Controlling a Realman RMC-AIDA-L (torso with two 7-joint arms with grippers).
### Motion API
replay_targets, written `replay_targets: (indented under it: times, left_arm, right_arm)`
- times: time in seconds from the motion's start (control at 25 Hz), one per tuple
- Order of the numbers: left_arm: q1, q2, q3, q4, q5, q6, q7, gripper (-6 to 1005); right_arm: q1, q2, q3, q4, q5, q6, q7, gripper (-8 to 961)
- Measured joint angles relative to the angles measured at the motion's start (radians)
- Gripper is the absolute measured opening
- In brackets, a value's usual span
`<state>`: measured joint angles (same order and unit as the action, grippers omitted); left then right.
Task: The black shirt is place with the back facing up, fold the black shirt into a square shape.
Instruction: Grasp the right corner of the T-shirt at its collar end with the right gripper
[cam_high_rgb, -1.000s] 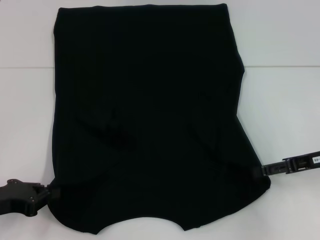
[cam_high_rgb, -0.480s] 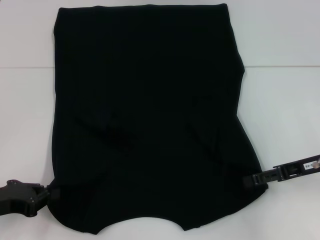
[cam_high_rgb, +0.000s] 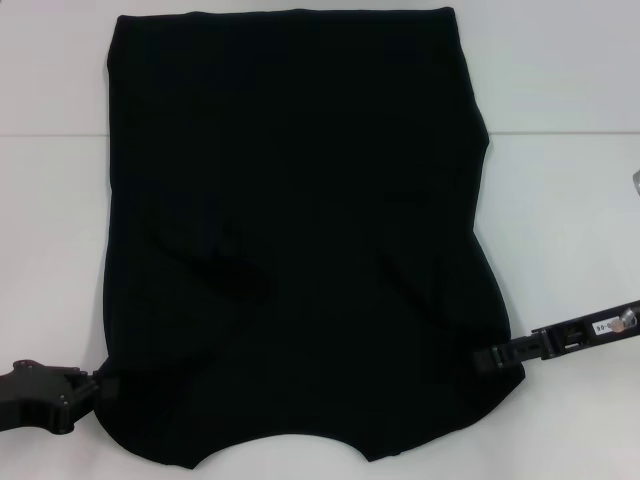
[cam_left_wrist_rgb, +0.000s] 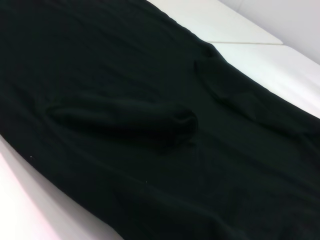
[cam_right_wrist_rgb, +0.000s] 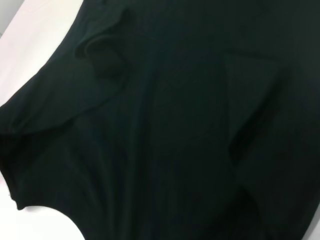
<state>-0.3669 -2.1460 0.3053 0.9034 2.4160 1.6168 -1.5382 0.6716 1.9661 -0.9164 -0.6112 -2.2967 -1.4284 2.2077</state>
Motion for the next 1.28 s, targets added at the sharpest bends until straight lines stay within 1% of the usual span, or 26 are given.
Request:
replay_targets:
  times: [0.12, 0.32, 0.4, 0.68, 0.88, 1.12, 1.28]
  left_arm:
    - [0.000, 0.000, 0.000, 0.000, 0.000, 0.000, 0.000, 16]
    - [0.000, 0.001, 0.000, 0.000, -0.001, -0.001, 0.000, 16]
    - [-0.001, 0.001, -0.001, 0.000, -0.001, -0.002, 0.000, 16]
    - [-0.004, 0.003, -0.002, 0.000, -0.002, -0.002, 0.000, 16]
    - [-0.004, 0.003, -0.002, 0.000, -0.002, -0.002, 0.000, 16]
    - [-0.004, 0.004, -0.012, 0.004, -0.001, 0.009, -0.014, 16]
    - [-0.001, 0.005, -0.018, 0.020, 0.002, 0.019, -0.042, 16]
  right_arm:
    - [0.012, 0.002, -0.001, 0.003, -0.009, 0.000, 0.001, 914]
    - [0.025, 0.016, -0.002, -0.002, -0.061, 0.018, 0.024, 752]
    - [0.029, 0.018, -0.003, -0.005, -0.068, 0.025, 0.032, 689]
    - [0.035, 0.019, -0.003, -0.005, -0.070, 0.023, 0.033, 477]
    - [0.036, 0.019, -0.002, -0.006, -0.075, 0.021, 0.030, 263]
    - [0.029, 0.019, -0.002, -0.009, -0.075, 0.010, 0.022, 50]
    - [0.013, 0.012, 0.005, -0.017, -0.075, -0.001, 0.019, 43]
